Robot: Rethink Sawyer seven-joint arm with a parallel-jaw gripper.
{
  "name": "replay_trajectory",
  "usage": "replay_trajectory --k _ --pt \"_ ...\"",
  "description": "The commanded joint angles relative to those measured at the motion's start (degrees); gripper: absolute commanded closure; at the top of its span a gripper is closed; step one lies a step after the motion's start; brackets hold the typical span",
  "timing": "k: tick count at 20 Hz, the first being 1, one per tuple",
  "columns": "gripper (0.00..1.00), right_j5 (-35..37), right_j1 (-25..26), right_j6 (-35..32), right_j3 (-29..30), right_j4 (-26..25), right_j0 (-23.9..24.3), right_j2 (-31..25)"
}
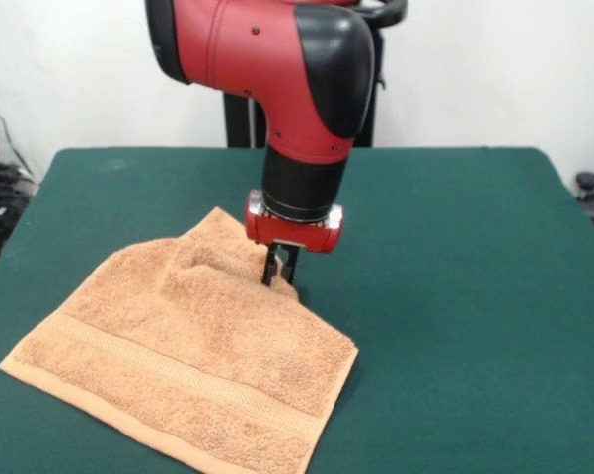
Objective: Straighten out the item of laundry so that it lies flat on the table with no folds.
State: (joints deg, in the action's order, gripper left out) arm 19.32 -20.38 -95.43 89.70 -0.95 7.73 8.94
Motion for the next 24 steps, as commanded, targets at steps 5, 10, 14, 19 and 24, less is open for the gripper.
replay_trajectory --k 5,10,14,19,24 --pt "1.00 10.08 -5.37 -2.95 14.67 4.21 9.75 -20.61" --pt "1.00 11.64 -9.97 -4.64 19.81 4.89 11.31 -23.19" --pt "1.00 8.06 -10.08 -1.94 23.20 3.04 14.73 -27.71" --pt "1.00 7.41 -10.77 -1.30 25.08 1.58 15.92 -30.86" --pt "1.00 6.48 -9.16 -2.02 24.65 1.84 16.37 -33.61"
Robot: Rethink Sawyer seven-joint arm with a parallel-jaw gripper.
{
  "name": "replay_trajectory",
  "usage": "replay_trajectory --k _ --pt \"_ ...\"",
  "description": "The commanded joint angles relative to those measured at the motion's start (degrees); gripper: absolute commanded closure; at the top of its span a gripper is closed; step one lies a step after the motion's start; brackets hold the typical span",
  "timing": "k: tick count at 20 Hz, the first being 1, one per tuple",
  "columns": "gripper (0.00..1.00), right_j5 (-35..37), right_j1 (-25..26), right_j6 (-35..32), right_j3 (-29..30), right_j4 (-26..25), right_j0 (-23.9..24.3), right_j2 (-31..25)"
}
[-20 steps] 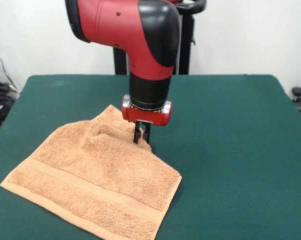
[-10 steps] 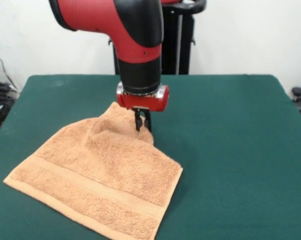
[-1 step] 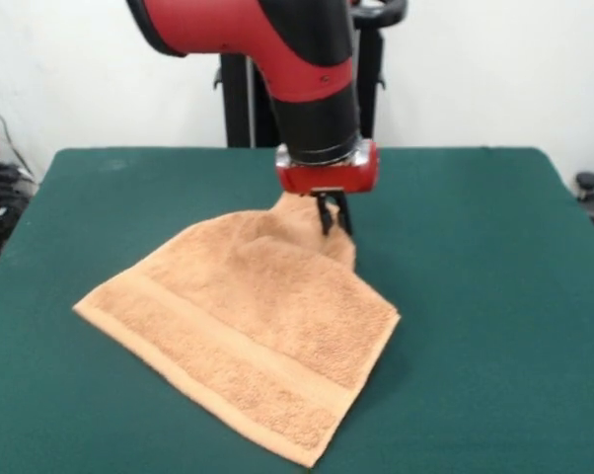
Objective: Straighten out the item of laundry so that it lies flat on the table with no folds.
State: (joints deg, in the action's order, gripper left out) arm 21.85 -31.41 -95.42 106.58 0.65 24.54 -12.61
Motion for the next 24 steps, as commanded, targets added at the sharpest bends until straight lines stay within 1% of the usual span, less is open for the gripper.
replay_trajectory --k 1,4,8,9,12,15,19,21,24 --pt "1.00 4.01 2.70 -1.96 7.61 0.52 -0.18 -12.97" --pt "1.00 5.70 5.95 -0.09 7.73 1.57 2.40 -17.55" --pt "1.00 7.36 4.25 -2.16 9.23 2.84 3.64 -19.82" --pt "1.00 7.79 4.37 -2.53 9.84 3.52 4.69 -21.17" --pt "1.00 5.89 7.30 -3.68 12.10 5.97 9.60 -27.07" --pt "1.00 7.76 8.89 -3.90 11.64 6.92 11.43 -28.01" --pt "1.00 11.53 9.82 -2.90 8.91 6.95 12.76 -27.46" --pt "1.00 12.30 9.79 -2.58 8.40 6.78 13.50 -27.84" --pt "1.00 11.51 8.47 -2.91 8.22 6.17 14.21 -28.40"
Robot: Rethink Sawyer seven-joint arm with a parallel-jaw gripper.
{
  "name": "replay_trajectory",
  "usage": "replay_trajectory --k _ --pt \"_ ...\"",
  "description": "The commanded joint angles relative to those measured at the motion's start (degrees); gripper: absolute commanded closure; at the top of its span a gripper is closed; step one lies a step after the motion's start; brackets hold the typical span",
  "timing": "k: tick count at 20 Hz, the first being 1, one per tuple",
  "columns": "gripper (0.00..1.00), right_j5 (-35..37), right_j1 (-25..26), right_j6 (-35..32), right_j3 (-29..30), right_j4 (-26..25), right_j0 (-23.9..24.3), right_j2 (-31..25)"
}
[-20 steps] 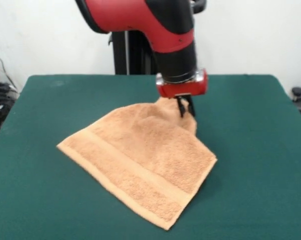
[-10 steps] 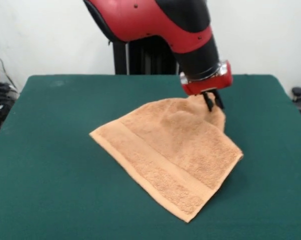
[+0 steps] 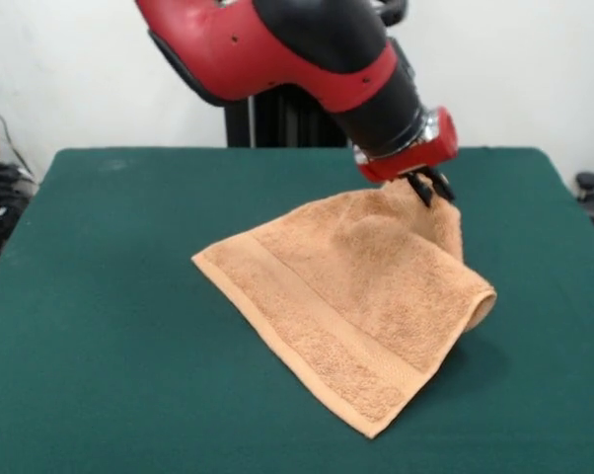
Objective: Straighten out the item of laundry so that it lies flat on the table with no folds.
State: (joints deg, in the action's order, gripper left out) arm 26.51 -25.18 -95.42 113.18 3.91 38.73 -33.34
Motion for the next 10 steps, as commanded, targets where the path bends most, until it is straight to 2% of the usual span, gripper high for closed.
replay_trajectory --k 1,10 --pt "1.00 6.73 2.15 -2.98 1.36 2.75 0.17 -7.71" --pt "1.00 10.15 -0.74 -3.02 5.08 3.15 3.30 -12.36"
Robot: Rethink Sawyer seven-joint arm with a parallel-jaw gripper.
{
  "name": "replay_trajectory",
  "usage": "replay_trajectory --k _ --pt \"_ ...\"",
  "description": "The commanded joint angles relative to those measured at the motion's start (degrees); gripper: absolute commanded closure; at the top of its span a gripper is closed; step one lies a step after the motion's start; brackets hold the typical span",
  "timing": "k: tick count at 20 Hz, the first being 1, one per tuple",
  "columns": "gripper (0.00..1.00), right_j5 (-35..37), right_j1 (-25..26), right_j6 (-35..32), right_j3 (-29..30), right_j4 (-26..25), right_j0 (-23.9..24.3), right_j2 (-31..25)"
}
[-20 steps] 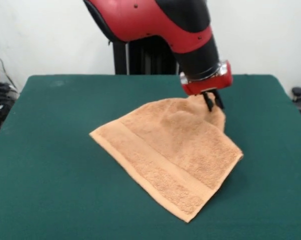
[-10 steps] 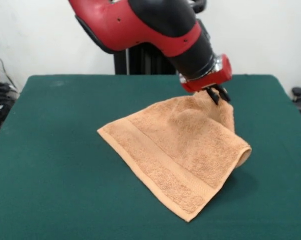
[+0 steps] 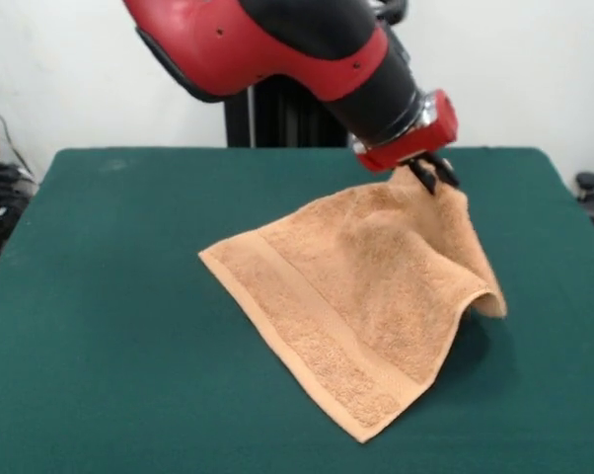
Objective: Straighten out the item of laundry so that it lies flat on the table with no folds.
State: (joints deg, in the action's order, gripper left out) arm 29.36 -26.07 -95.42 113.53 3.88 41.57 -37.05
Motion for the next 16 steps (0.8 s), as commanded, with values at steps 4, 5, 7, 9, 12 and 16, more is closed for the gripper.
replay_trajectory --k 4,5,7,9,12,16 --pt "1.00 8.66 1.94 -2.04 4.18 3.03 1.32 -10.14" --pt "1.00 8.90 1.65 -2.16 4.28 2.93 1.48 -10.20" --pt "1.00 9.39 1.09 -2.41 4.48 2.73 1.81 -10.32" --pt "1.00 9.39 0.63 -2.29 3.33 1.31 0.72 -8.85" --pt "1.00 8.27 3.33 -0.68 -0.75 -1.61 -1.72 -5.30" --pt "1.00 3.30 7.93 -0.33 -5.47 -5.66 -6.52 -0.04"
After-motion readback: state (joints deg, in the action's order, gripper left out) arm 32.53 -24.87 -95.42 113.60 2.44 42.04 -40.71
